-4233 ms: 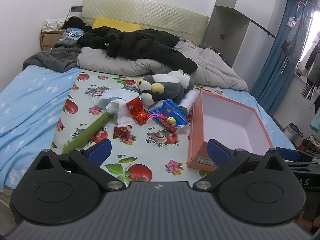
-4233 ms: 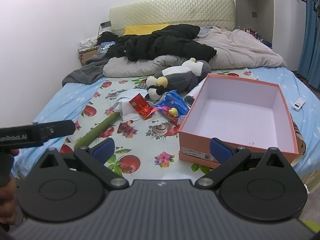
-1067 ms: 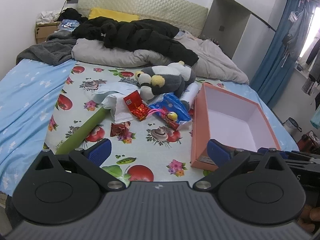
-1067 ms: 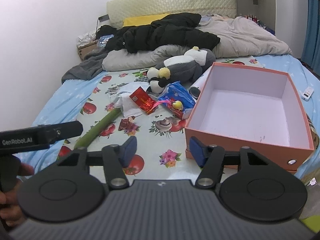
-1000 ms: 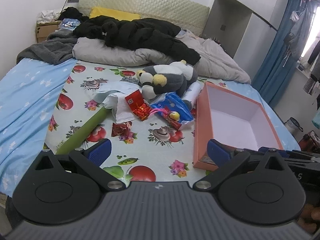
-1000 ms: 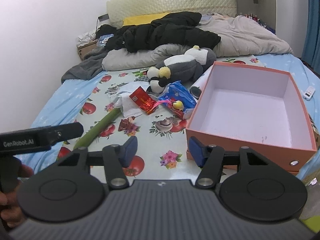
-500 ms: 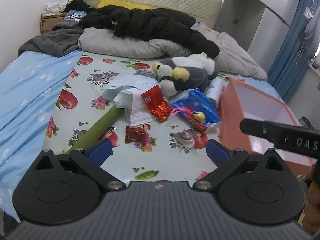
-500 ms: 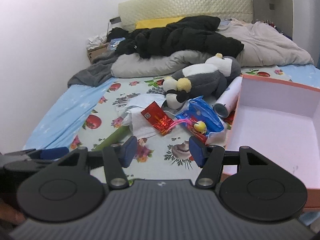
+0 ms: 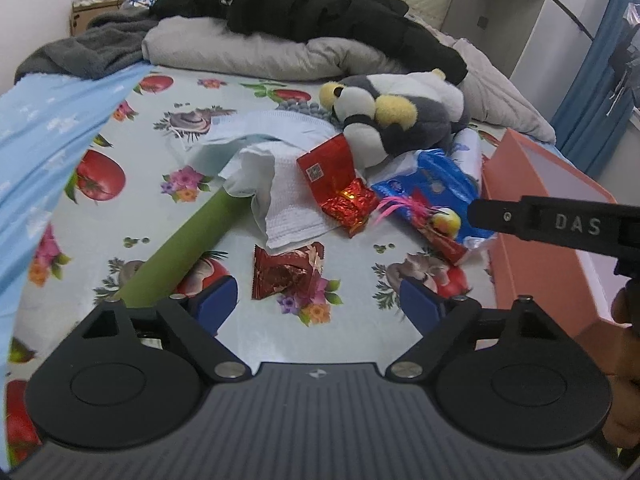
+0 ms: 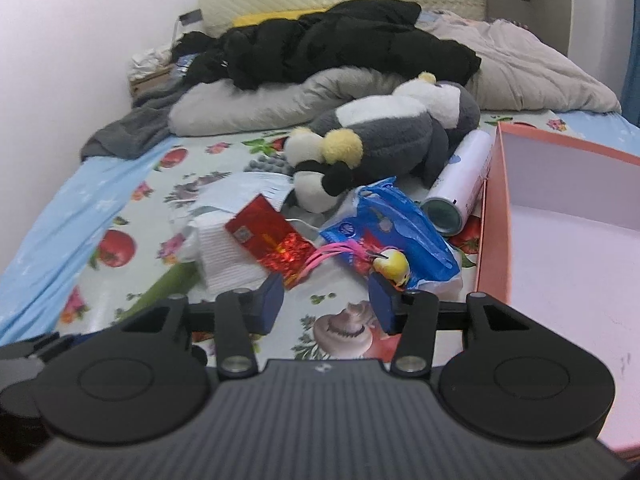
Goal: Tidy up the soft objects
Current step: 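Grasp the brown candy wrapper with the left tool while the right tool grasps the pink feather toy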
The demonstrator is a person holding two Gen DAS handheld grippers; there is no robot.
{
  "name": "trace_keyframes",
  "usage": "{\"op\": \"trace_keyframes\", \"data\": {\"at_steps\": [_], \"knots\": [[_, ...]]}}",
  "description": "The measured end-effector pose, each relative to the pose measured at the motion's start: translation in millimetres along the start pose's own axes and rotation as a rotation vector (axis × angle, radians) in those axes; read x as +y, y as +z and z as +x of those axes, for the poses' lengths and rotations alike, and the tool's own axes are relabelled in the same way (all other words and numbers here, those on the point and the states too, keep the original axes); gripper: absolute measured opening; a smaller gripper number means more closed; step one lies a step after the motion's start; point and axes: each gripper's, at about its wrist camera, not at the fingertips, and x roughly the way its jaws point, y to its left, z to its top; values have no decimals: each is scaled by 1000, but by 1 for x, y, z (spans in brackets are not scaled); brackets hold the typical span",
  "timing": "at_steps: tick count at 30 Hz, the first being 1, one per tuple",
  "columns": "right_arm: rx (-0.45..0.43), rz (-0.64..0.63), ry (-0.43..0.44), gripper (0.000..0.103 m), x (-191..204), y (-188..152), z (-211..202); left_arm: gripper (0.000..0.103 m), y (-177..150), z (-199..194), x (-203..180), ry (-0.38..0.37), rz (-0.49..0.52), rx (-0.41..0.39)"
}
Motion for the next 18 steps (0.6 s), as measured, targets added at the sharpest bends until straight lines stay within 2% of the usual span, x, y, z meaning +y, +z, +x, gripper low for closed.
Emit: {"op": "trace_keyframes", "data": {"at_steps": [8,16,18], "knots": [[34,-15,-73,50,2,5,50,84,1,46,12,-8,-28,28],[32,-13,-171,48,-7,9,87,79,9,76,20,-2,-38,41],[39,-14,-193,48,-9,8,93,74,9,83,22,1,-35,44]]}}
